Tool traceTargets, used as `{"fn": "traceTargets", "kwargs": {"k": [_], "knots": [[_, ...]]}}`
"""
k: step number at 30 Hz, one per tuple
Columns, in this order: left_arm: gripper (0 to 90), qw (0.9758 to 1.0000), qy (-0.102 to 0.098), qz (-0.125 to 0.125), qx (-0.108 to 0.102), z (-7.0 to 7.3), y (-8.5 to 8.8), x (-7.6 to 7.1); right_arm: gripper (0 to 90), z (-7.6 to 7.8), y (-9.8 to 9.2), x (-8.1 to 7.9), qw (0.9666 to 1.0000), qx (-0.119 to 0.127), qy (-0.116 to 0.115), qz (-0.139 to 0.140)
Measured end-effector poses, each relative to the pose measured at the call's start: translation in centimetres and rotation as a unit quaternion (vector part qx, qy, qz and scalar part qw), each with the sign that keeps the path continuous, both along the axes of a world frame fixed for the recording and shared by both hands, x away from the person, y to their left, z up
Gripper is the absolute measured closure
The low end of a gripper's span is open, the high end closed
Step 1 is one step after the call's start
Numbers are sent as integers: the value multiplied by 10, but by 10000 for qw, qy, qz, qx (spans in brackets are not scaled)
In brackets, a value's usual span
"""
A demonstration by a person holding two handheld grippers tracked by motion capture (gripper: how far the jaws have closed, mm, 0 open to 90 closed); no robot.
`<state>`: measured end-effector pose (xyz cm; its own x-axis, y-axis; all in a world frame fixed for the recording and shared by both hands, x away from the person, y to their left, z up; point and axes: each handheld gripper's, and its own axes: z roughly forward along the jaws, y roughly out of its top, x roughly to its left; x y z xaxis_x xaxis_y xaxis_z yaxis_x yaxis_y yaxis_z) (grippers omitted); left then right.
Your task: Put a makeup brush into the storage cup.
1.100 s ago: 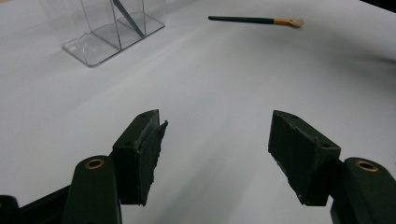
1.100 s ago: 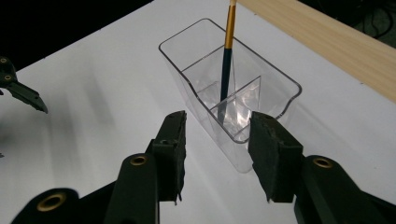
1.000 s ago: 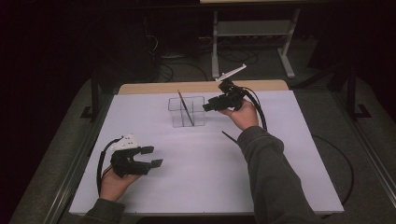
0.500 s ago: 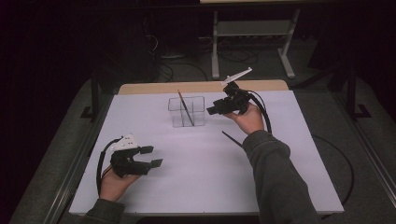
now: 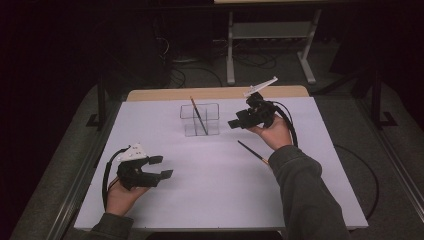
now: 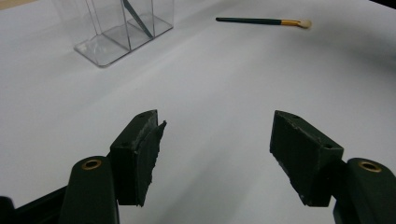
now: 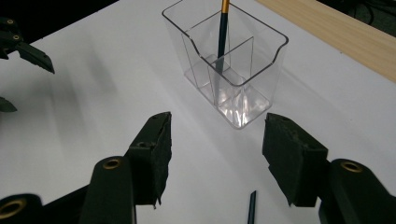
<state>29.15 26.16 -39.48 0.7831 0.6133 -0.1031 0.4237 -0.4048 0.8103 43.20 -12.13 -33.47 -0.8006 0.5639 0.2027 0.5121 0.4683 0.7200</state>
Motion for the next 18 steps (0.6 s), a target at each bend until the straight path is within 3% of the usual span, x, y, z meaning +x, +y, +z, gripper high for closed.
{"fn": "traceTargets", "kwargs": {"k": [18], "knots": [[317, 10000, -17, -75, 47, 0, -5, 1, 390, 5, -17, -14, 10000, -13, -46, -66]]}}
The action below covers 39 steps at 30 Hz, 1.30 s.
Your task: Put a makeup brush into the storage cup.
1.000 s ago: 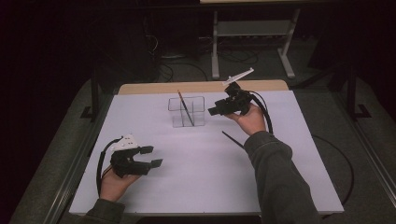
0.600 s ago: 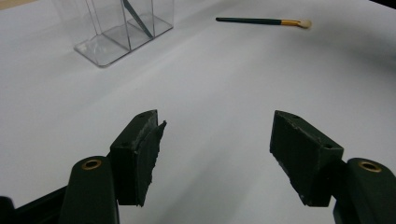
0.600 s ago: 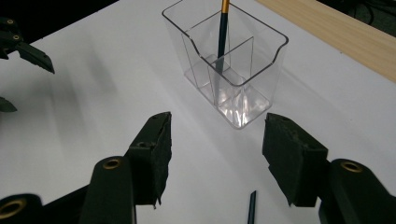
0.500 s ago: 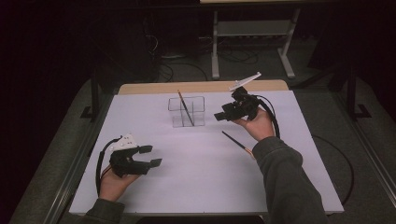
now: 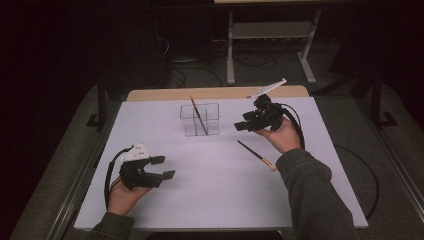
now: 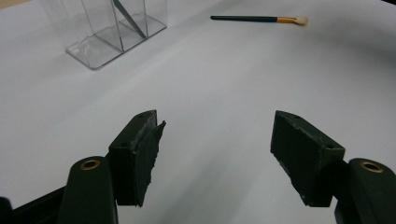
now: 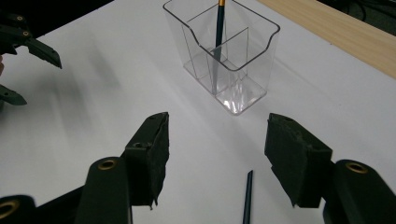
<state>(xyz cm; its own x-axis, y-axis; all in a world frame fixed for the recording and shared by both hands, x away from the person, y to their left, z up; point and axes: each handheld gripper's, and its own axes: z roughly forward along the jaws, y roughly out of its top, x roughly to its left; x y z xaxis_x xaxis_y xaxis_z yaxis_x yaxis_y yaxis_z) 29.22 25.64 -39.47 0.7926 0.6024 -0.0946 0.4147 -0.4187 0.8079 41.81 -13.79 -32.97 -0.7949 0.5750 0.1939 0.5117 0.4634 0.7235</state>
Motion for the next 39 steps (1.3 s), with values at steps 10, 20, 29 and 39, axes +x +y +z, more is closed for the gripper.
{"fn": "traceTargets", "kwargs": {"k": [10, 20, 29, 39], "knots": [[315, 10000, 4, 16, -11, 0, 1, 0, 384, 0, -8, -8, 10000, -15, 33, -53], [313, 10000, 12, 30, -34, 1, 1, 0, 383, 3, -15, -12, 9998, -82, 99, -124], [313, 10000, 8, -1, -29, 0, 2, 1, 383, 3, -24, -16, 9997, -96, 117, -187], [310, 10000, 13, -40, -33, 0, -2, 2, 382, -1, -32, -21, 9994, -183, 161, -254]]}}
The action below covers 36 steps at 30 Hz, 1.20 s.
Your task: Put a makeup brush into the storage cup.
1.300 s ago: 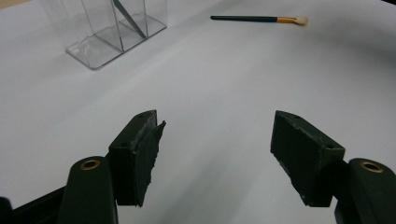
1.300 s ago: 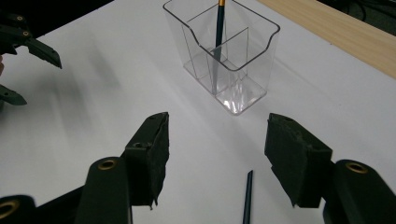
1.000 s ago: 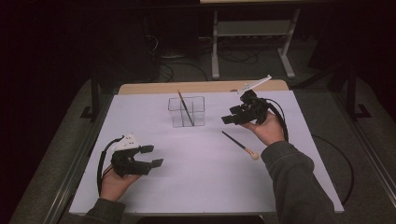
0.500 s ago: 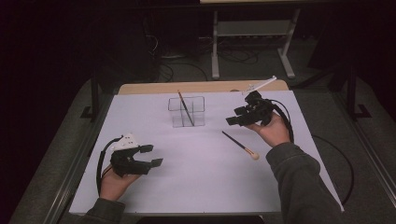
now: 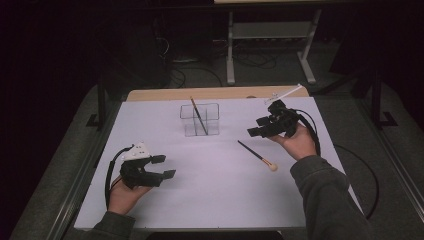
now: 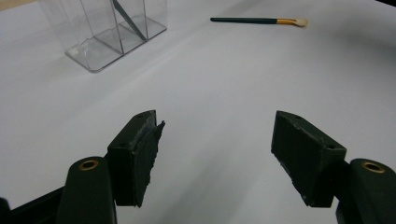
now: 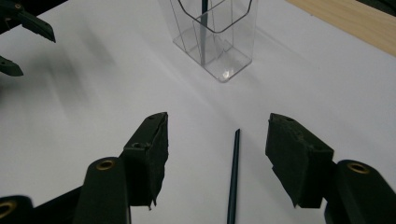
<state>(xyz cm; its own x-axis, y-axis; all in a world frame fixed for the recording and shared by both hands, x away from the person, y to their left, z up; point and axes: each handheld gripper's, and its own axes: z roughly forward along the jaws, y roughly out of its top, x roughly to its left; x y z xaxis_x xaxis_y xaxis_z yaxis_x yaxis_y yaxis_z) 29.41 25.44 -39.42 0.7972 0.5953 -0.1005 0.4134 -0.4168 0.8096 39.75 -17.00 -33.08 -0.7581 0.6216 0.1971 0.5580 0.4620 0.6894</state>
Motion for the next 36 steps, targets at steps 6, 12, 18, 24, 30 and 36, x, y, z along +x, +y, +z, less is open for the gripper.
{"fn": "traceTargets", "kwargs": {"k": [6, 12, 18, 24, 30, 36], "knots": [[306, 10000, -19, 29, -4, 1, 0, -1, 381, -4, -3, -4, 10000, -49, 68, -19], [302, 9999, -75, 61, -31, 2, -1, -2, 380, -6, -5, -9, 9999, -91, 69, -8], [302, 10000, -48, 49, 27, 2, -2, -4, 379, -10, -9, -12, 9999, -113, 50, -11], [299, 10000, -50, 54, 3, 2, -2, -4, 378, -12, -15, -17, 9998, -129, 117, -103], [299, 10000, -45, 82, 18, 1, -1, -4, 377, -14, -23, -19, 9997, -114, 116, -159], [299, 9999, -36, 109, 1, 2, 0, -4, 371, -18, -23, -21, 9994, -184, 219, -210]]}}
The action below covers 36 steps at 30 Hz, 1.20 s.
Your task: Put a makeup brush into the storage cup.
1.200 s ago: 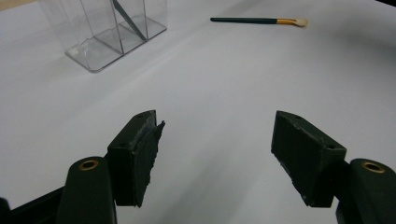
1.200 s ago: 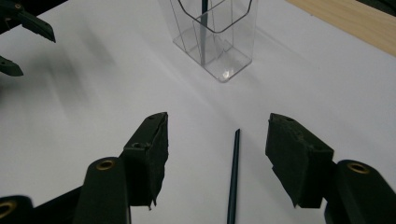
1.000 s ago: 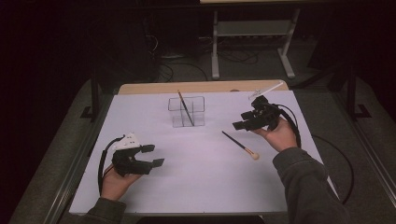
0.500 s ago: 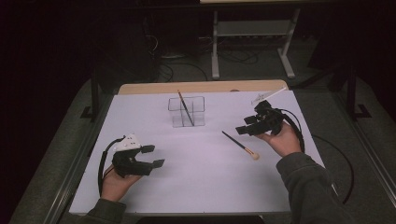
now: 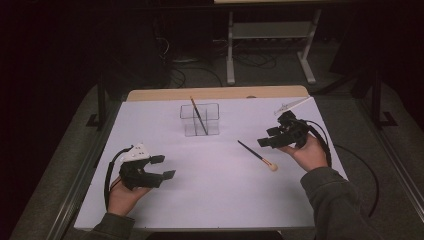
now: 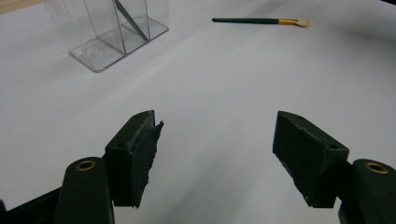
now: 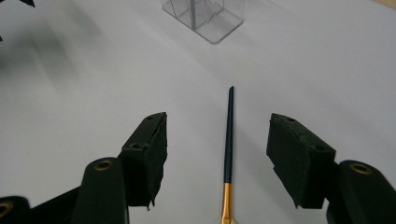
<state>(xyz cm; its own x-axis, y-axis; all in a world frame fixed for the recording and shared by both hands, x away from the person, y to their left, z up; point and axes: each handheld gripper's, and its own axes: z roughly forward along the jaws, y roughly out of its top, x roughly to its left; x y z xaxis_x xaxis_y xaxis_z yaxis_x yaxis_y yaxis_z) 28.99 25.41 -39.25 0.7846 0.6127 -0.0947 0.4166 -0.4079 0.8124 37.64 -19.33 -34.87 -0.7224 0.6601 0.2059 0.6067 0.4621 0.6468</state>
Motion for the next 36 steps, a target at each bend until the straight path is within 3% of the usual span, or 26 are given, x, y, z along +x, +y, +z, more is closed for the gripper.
{"fn": "traceTargets", "kwargs": {"k": [20, 36], "knots": [[299, 10000, -6, 6, -8, 0, 1, 0, 359, -7, 0, -6, 9999, -12, 133, -54], [299, 10000, 1, 0, 7, -1, 0, 1, 416, -30, -2, -5, 9990, -299, 328, -34]]}}
